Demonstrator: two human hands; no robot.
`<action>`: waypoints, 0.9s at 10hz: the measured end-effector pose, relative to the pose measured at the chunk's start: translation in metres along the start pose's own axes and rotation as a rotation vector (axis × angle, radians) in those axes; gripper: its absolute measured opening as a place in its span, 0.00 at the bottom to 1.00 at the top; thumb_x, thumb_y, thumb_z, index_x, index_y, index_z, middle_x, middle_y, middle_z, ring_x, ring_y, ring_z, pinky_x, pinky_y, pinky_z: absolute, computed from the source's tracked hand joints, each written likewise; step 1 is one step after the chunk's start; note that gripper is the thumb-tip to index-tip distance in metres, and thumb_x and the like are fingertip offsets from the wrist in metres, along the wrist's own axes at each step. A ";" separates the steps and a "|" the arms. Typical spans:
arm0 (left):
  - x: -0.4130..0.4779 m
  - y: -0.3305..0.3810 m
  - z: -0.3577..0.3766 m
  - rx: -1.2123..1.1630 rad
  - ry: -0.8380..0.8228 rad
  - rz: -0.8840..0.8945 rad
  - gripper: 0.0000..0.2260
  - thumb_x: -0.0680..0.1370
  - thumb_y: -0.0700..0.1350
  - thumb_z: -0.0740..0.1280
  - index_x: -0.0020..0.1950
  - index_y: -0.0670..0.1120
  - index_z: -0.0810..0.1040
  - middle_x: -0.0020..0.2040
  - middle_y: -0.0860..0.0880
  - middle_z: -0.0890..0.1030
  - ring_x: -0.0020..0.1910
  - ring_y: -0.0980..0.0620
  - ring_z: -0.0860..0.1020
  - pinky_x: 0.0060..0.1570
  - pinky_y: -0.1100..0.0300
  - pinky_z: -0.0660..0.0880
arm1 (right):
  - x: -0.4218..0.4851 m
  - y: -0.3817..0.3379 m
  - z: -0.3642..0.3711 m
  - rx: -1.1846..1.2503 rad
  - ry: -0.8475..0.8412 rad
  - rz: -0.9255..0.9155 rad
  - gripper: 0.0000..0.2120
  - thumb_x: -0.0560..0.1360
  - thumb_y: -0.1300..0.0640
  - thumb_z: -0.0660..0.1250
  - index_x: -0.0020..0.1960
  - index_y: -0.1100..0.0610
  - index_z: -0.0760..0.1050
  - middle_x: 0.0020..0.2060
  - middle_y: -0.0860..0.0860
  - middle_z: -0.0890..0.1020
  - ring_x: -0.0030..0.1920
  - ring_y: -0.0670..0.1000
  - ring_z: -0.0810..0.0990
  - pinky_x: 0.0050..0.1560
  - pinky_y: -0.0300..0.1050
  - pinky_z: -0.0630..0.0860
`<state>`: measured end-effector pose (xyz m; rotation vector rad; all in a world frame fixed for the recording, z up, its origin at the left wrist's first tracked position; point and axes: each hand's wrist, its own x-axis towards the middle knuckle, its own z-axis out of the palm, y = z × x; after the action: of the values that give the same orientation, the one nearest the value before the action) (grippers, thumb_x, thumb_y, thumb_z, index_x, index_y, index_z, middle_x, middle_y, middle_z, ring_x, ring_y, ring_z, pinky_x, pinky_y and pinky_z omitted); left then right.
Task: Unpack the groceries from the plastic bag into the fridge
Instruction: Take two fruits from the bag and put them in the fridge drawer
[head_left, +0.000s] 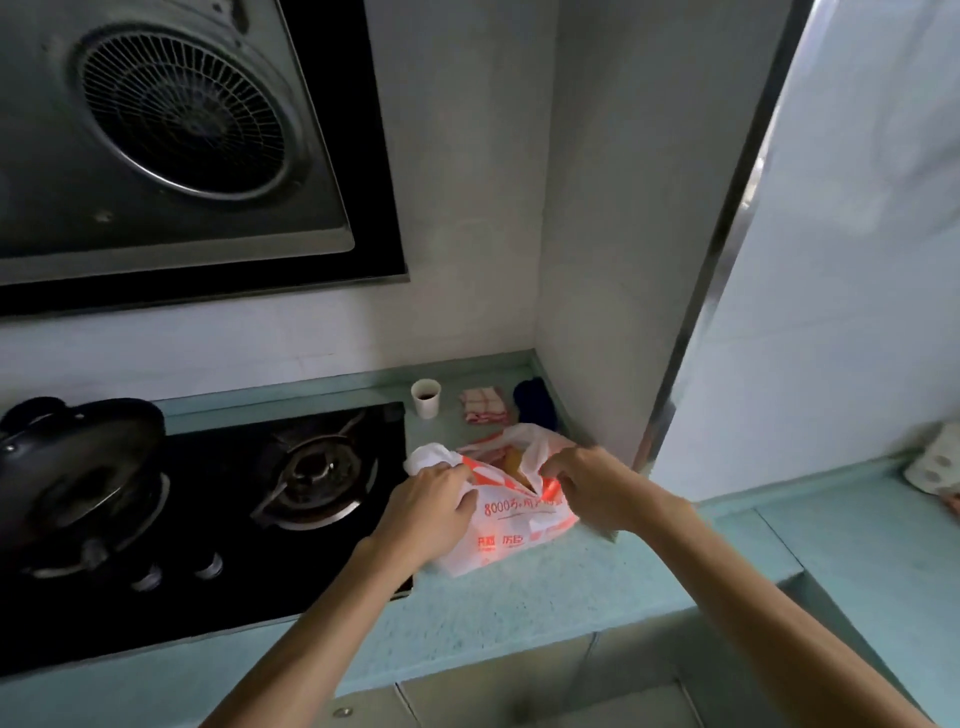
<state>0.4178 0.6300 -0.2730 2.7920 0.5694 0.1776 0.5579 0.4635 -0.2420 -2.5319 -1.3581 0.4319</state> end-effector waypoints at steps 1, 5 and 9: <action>0.049 -0.008 0.033 -0.008 0.029 -0.001 0.12 0.81 0.48 0.58 0.59 0.48 0.77 0.58 0.49 0.80 0.55 0.48 0.79 0.44 0.55 0.75 | 0.058 0.026 0.017 0.046 -0.051 -0.032 0.13 0.80 0.58 0.63 0.64 0.52 0.76 0.59 0.47 0.80 0.46 0.47 0.80 0.43 0.32 0.78; 0.158 -0.043 0.117 0.318 -0.278 0.045 0.17 0.84 0.51 0.52 0.61 0.49 0.78 0.55 0.48 0.83 0.52 0.47 0.80 0.49 0.55 0.72 | 0.177 0.114 0.086 0.038 -0.403 0.062 0.08 0.81 0.58 0.59 0.43 0.48 0.70 0.45 0.54 0.77 0.53 0.56 0.80 0.54 0.46 0.77; 0.150 -0.068 0.141 0.216 -0.443 -0.520 0.44 0.73 0.57 0.71 0.79 0.46 0.50 0.65 0.43 0.73 0.59 0.45 0.78 0.53 0.53 0.77 | 0.208 0.104 0.079 -0.125 -0.166 0.139 0.21 0.78 0.48 0.65 0.68 0.55 0.69 0.58 0.51 0.78 0.55 0.51 0.80 0.53 0.43 0.77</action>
<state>0.5550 0.7142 -0.4181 2.6312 1.2089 -0.6233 0.7186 0.5869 -0.3810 -2.7577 -1.3065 0.6152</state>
